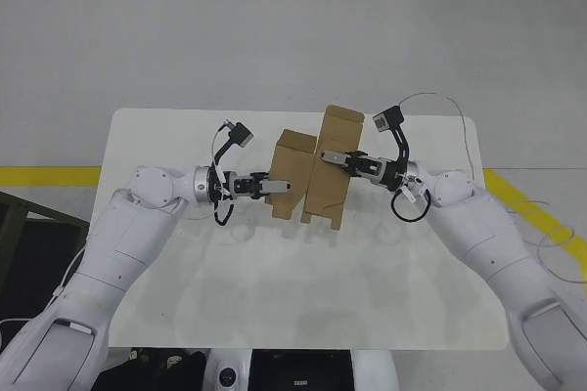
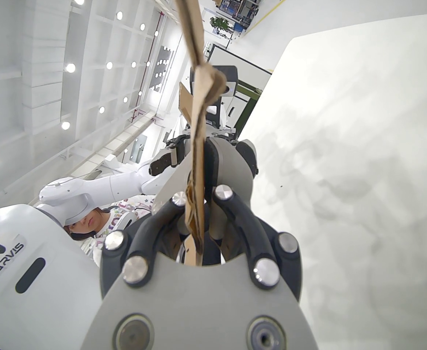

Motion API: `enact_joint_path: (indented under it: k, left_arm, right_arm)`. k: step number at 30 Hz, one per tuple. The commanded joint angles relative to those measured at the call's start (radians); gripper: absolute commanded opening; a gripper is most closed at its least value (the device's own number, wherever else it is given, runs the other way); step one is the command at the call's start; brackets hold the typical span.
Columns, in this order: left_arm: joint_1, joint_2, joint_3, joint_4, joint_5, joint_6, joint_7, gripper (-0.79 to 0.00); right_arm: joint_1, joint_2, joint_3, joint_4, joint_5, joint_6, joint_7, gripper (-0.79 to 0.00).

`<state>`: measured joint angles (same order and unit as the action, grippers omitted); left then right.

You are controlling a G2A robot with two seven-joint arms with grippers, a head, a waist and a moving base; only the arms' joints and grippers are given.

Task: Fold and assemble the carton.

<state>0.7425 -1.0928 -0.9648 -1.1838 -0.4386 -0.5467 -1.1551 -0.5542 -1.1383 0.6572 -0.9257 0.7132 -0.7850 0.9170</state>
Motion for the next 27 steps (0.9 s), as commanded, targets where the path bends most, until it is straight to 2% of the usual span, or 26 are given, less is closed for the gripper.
enact_joint_path:
  k: [1,2,3,5,19,20,21,22,23,27]
  left_arm:
    - [0.006,0.0,-0.001,-0.008,0.002,0.003,-0.005,0.0]
    - [0.008,0.001,-0.003,-0.01,0.006,0.001,-0.001,-0.32]
    - [0.011,0.001,-0.005,-0.012,0.007,0.001,0.003,-0.52]
    - [0.016,0.001,-0.008,-0.014,0.009,0.004,0.008,-0.785]
    - [0.034,0.003,-0.03,-0.017,0.013,0.014,0.017,-0.785]
    - [0.035,0.003,-0.032,-0.017,0.012,0.015,0.017,-0.785]
    - [0.036,0.003,-0.033,-0.017,0.01,0.016,0.017,-0.785]
    - [0.036,0.003,-0.034,-0.017,0.007,0.017,0.016,-0.785]
    - [0.036,0.003,-0.036,-0.015,0.003,0.019,0.015,-0.785]
    - [0.031,0.005,-0.046,-0.006,-0.012,0.053,0.0,-0.785]
  right_arm:
    - [-0.004,-0.002,0.009,-0.001,-0.008,0.002,-0.003,-0.785]
    - [-0.006,-0.003,0.012,-0.003,-0.012,0.004,-0.003,-0.785]
    - [-0.008,-0.004,0.016,-0.005,-0.016,0.006,-0.003,-0.785]
    - [-0.013,-0.006,0.025,-0.008,-0.018,0.005,-0.002,-0.785]
    - [-0.033,-0.019,0.072,-0.006,-0.054,0.025,0.02,-0.785]
    - [-0.034,-0.02,0.075,-0.006,-0.055,0.027,0.022,-0.748]
    - [-0.035,-0.021,0.079,-0.005,-0.056,0.027,0.025,-0.576]
    - [-0.037,-0.021,0.084,-0.004,-0.055,0.028,0.026,-0.166]
    - [-0.038,-0.021,0.088,-0.003,-0.055,0.029,0.03,0.0]
    - [-0.042,-0.019,0.112,0.007,-0.048,0.032,0.06,0.0]
